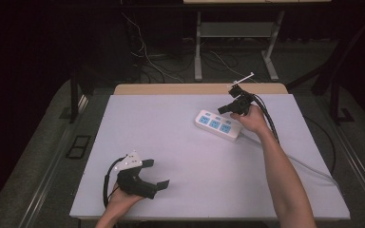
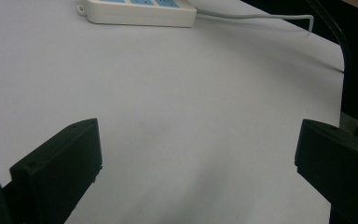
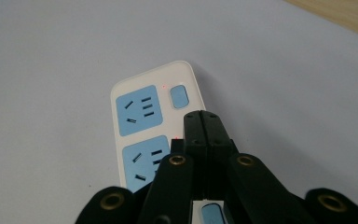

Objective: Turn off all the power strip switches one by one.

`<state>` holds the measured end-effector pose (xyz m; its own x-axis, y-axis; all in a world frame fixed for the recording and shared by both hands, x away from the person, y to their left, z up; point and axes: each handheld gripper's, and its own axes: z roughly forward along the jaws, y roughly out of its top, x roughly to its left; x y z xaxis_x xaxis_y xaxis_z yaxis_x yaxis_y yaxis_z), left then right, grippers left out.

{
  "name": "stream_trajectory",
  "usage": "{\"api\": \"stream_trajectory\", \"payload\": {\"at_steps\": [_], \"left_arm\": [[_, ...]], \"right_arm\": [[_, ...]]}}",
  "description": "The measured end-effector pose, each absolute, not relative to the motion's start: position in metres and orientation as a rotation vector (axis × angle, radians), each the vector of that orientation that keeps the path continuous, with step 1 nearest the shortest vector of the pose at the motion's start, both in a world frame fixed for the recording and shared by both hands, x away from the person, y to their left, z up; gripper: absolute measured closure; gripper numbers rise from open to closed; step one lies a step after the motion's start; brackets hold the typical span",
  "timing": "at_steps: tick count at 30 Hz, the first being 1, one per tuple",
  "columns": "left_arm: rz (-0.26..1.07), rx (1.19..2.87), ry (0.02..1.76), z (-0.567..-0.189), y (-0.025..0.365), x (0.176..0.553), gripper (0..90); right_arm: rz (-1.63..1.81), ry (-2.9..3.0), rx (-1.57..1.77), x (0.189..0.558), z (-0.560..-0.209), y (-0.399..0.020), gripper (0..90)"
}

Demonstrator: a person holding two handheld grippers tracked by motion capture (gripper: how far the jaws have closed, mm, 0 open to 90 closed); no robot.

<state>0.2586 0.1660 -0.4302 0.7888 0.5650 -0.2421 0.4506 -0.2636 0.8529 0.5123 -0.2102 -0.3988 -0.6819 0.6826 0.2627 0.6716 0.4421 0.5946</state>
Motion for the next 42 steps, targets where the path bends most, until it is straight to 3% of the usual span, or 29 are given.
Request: {"api": "stream_trajectory", "payload": {"at_steps": [20,42], "left_arm": [[0.134,1.906,0.768,-0.430,0.166,0.258,0.0],[0.130,1.915,0.759,-0.430,0.165,0.258,0.0]], "right_arm": [[1.036,2.708,1.250,0.514,-0.415,-0.200,90.0],[1.242,2.613,1.293,0.508,-0.427,-0.213,90.0]]}}
